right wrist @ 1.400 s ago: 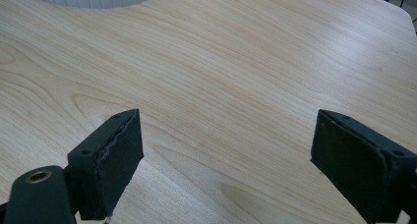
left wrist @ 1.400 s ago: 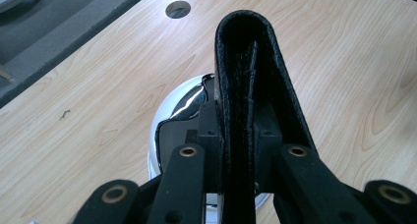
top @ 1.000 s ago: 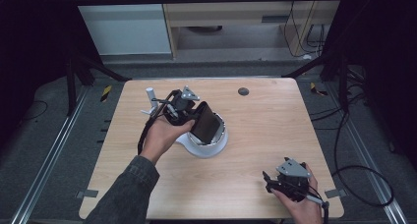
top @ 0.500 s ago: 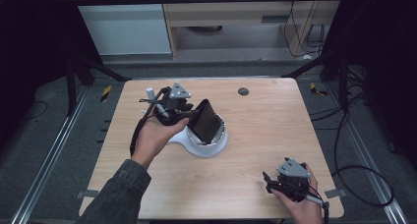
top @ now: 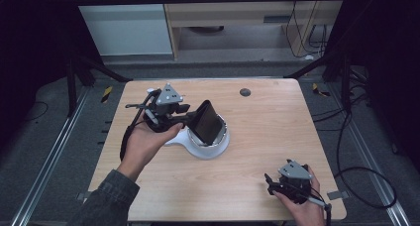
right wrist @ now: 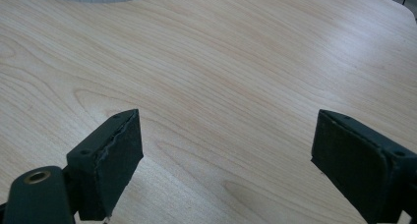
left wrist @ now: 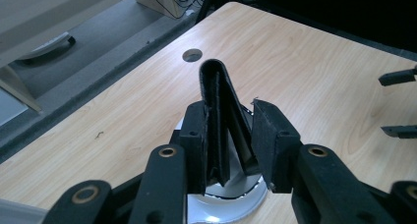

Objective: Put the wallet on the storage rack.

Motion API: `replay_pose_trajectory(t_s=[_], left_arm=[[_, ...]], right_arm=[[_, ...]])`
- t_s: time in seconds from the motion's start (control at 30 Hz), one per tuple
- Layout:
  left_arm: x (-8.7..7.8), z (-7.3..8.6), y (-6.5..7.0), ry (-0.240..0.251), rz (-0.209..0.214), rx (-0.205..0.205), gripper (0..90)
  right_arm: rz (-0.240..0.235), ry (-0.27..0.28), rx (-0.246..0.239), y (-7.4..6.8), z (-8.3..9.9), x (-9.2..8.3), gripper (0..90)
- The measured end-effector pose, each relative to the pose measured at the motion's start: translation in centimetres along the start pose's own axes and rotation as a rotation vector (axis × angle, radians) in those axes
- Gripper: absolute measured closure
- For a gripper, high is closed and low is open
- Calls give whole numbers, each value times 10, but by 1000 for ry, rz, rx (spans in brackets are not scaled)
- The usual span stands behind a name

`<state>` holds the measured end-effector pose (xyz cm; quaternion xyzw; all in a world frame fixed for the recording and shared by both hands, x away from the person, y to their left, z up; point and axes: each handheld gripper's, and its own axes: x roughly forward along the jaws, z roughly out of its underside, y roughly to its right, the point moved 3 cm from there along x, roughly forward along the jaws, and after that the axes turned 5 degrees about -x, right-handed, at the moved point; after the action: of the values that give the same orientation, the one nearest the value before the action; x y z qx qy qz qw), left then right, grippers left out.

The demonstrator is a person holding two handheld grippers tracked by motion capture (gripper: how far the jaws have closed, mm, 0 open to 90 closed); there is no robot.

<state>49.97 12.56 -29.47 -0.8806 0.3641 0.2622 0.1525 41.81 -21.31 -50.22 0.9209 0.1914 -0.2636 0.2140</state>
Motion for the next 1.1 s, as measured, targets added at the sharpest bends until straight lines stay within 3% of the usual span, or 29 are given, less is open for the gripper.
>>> replay_pose_trajectory(t_s=[0.17, 0.27, 0.3, 0.33, 0.4, 0.6, 0.73, 0.77, 0.8, 0.9, 0.97, 1.1], left_arm=[[-3, 4, 4, 11, -6, 10, 599], [-7, 8, 5, 38, -10, 14, 464], [-8, 9, 6, 42, -12, 15, 346], [-9, 10, 7, 46, -12, 20, 346], [-11, 13, 9, 48, -3, 19, 214], [-26, 29, 17, 76, 31, -6, 62], [-37, 52, 22, 111, 33, 2, 50], [-39, 67, 24, 116, 45, -12, 50], [-39, 67, 24, 116, 45, -12, 50], [-37, 92, 25, 91, 66, -24, 51], [-34, 107, 23, 66, 56, -19, 51], [-19, 143, 17, 33, 46, -66, 52]], right_arm=[[0, -1, -2, 0, 0, 0, 120], [0, -3, 0, 0, 1, 0, 120], [0, -6, 1, 0, 1, 0, 119], [0, -6, 1, 0, 1, 0, 119], [-1, -9, 0, 0, 1, 0, 118], [-1, -7, -1, 0, 2, 0, 116], [4, -12, 1, 1, 2, 0, 115], [1, -13, 2, 0, 2, 0, 115], [1, -13, 2, 0, 2, 0, 115], [0, -14, -5, -1, 2, 1, 115], [0, -18, -6, -1, 3, 1, 114], [-7, -25, -8, -2, 3, 2, 101]])
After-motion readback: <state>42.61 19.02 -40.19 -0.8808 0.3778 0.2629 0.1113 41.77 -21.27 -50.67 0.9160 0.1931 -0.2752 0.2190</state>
